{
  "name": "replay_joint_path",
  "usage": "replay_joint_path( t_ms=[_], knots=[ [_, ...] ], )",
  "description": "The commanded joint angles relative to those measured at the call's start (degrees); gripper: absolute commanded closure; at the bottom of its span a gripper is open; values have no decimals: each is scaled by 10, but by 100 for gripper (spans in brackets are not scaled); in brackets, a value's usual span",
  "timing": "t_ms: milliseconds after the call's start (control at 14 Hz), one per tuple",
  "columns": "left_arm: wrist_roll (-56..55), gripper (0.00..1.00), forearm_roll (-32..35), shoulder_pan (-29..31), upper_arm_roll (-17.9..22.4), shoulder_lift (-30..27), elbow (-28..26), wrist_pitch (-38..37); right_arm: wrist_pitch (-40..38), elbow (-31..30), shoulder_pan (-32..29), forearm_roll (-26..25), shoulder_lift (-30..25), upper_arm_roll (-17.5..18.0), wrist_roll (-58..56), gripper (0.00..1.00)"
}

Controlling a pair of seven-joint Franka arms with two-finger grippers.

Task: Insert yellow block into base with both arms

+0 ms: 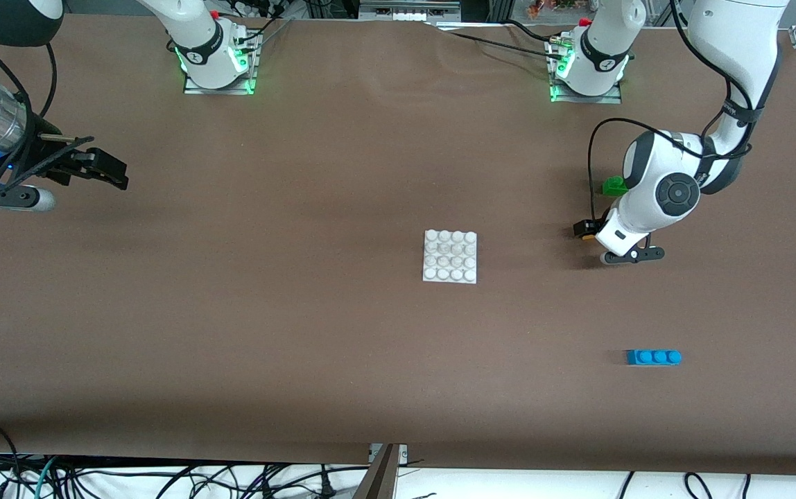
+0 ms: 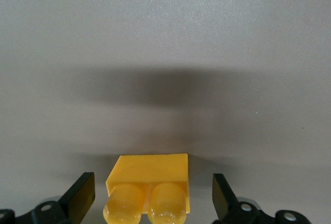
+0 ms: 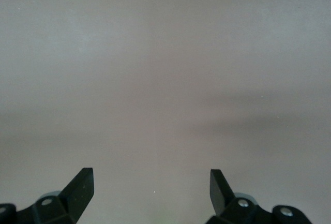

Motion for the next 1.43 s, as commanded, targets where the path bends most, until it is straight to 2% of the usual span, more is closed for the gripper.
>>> replay_joint_path(
  t_ms=[0, 286, 429, 500, 1143, 1214, 1357],
  knots=[
    [-14, 0, 13, -1, 0, -3, -8, 14, -13, 18, 4, -35, -4, 3, -8, 1],
    [-14, 0, 13, 0, 0, -8, -16, 12, -7, 20, 9, -27, 5, 4, 14, 1],
    [-14, 0, 13, 0, 0, -20, -19, 4, -12, 19, 7, 20, 5, 0, 19, 1],
    [-14, 0, 13, 0, 0, -21, -21, 4, -9, 19, 6, 24, 5, 0, 17, 1],
    [-15, 1, 13, 0, 0, -30, -35, 4, 2, 15, 3, 17, 10, -8, -20, 1],
    [-15, 3, 13, 0, 0, -30, -35, 4, 3, 17, 0, 17, 10, -11, -41, 1],
    [-15, 23, 13, 0, -1, -31, -35, 4, 5, 17, 0, 17, 10, -13, -45, 1]
  ],
)
